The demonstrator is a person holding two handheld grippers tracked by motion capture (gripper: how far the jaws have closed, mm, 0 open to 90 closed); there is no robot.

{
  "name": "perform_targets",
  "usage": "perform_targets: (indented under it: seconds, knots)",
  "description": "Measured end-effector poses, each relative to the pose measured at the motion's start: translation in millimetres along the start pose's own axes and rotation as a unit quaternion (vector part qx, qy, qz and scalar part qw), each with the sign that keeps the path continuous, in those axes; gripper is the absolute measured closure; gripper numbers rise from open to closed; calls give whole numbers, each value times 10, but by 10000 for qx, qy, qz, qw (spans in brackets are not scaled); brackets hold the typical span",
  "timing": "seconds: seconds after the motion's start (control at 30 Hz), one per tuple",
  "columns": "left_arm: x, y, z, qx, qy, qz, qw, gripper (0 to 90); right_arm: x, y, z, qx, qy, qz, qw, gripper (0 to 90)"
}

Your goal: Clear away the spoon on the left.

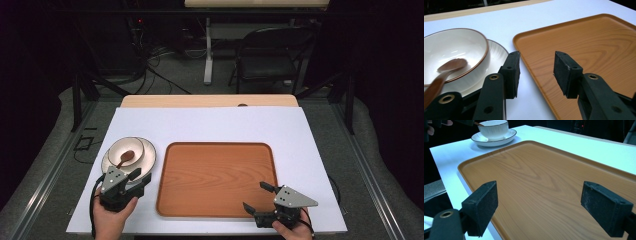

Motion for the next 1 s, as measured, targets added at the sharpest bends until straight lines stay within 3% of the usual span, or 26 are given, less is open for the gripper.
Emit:
perform_targets:
  seconds: [0.17,0.6,1.0]
  knots:
    - [61,31,84,70,270,-22,9996,617,3,-3,-5,-16,10,15,10000,139]
    - [207,102,289,188,671,-68,9975,897,7,-2,-8,-23,19,0,10000,140]
    - [202,68,484,406,846,76,9956,900,10,-3,-12,-15,19,-2,10000,140]
Point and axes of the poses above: each handheld gripper's, and its own axes: x roughly backward along the jaws, y roughly out of its top, z roughly to its left, the point moved 6 cm from there along -x, roughly forward along the jaws, and after that the axes turned 13 degrees about x, right-handed, at the moved point
